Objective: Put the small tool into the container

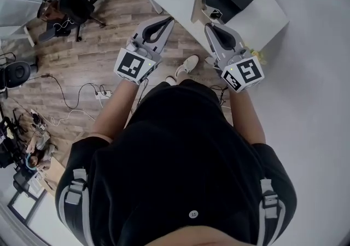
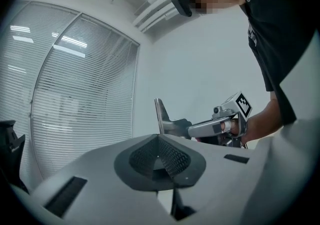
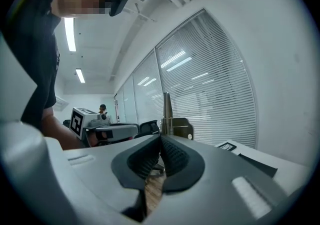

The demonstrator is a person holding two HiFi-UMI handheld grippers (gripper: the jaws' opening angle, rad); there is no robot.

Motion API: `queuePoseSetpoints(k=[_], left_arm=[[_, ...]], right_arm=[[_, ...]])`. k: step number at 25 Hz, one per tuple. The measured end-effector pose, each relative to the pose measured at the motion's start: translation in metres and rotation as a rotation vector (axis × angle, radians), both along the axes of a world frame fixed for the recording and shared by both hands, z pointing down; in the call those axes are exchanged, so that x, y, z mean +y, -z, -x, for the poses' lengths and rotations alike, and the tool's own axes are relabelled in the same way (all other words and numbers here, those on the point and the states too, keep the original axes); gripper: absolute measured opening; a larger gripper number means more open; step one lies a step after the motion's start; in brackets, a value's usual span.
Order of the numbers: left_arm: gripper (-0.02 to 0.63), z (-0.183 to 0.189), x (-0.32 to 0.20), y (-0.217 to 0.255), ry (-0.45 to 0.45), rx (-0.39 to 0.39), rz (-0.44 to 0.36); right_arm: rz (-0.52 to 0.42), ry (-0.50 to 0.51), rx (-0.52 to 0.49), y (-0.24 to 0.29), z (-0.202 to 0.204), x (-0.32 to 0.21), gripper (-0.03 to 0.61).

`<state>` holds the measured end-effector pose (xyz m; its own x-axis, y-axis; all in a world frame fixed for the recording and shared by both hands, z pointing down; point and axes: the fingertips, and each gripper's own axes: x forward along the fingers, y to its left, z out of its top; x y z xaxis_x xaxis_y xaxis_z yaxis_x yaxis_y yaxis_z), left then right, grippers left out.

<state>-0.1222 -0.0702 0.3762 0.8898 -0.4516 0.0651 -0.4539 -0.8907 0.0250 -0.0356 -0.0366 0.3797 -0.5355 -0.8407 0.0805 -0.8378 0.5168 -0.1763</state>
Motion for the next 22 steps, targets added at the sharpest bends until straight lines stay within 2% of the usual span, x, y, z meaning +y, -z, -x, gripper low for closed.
queuePoseSetpoints(k=[2, 6, 11, 18, 20, 22], left_arm=[[0.009, -0.012, -0.013, -0.002, -0.013, -0.023, 0.005], [0.008, -0.049, -0.032, 0.019, -0.052, -0.007, 0.016], [0.009, -0.076, -0.039, -0.005, -0.144, -0.013, -0.016], [0.008, -0.098, -0.049, -0.015, -0.18, -0.041, 0.0], [0.008, -0.107, -0.052, -0.014, -0.19, -0.075, -0.016], [0.008, -0.116, -0.055, -0.011, -0.217, -0.065, -0.033]], right_arm=[[0.001, -0.019, -0.005, 0.001, -0.014, -0.01, 0.02], [0.014, -0.056, -0.015, 0.015, -0.049, -0.024, 0.02], [0.046, -0.11, -0.031, -0.018, -0.073, -0.035, 0.02], [0.092, -0.156, 0.008, -0.037, -0.098, -0.045, 0.02], [0.122, -0.172, 0.021, -0.042, -0.109, -0.049, 0.02], [0.153, -0.188, 0.038, -0.049, -0.116, -0.053, 0.02]])
